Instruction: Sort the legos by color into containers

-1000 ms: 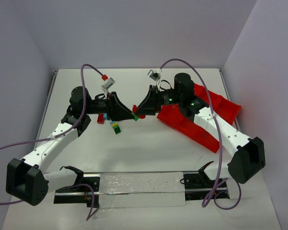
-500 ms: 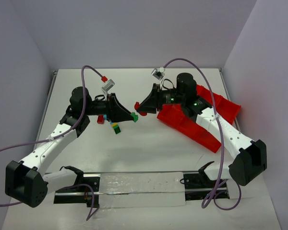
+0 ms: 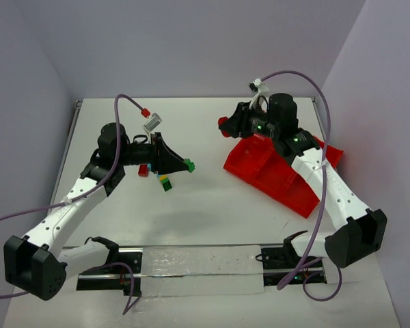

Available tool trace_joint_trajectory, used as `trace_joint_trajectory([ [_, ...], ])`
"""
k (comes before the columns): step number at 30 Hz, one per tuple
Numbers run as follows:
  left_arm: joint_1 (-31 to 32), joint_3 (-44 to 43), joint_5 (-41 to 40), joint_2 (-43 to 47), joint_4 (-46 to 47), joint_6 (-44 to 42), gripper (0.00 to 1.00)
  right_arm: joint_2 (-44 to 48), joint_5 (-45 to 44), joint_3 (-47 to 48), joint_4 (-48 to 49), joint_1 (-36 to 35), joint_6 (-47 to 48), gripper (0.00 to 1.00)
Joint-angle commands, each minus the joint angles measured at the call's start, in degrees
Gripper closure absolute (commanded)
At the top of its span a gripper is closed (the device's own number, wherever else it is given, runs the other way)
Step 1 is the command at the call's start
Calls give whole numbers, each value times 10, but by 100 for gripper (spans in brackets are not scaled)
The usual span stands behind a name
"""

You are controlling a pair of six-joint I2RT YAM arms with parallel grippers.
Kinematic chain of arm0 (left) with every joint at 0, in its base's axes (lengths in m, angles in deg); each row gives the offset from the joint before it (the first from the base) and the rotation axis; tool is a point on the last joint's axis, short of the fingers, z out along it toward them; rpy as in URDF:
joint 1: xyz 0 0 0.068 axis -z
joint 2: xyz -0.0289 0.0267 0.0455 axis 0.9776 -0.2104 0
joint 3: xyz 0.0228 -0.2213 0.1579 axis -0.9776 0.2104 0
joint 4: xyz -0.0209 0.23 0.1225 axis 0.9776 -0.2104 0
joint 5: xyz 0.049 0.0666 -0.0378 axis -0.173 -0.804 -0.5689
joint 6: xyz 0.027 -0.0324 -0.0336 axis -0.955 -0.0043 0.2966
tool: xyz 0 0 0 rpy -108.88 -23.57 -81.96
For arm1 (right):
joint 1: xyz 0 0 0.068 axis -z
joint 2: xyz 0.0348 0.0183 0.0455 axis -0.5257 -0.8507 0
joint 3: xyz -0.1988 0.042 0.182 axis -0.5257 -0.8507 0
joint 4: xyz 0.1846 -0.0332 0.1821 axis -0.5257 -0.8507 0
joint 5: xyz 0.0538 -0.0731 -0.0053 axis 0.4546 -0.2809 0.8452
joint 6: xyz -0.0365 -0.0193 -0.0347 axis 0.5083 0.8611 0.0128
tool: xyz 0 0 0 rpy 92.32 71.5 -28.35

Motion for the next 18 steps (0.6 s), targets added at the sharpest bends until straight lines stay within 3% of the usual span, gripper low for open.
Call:
trace_joint_trajectory([
  [1, -5, -25, -76, 3, -26, -28, 100, -6, -263, 6, -89, 10, 53, 100],
  [3, -6, -27, -86, -6, -24, -24, 100, -17, -303, -1, -91, 25, 53, 100],
  [18, -6, -39, -224, -17, -70, -25, 100, -102, -297, 9, -89, 65, 62, 100],
])
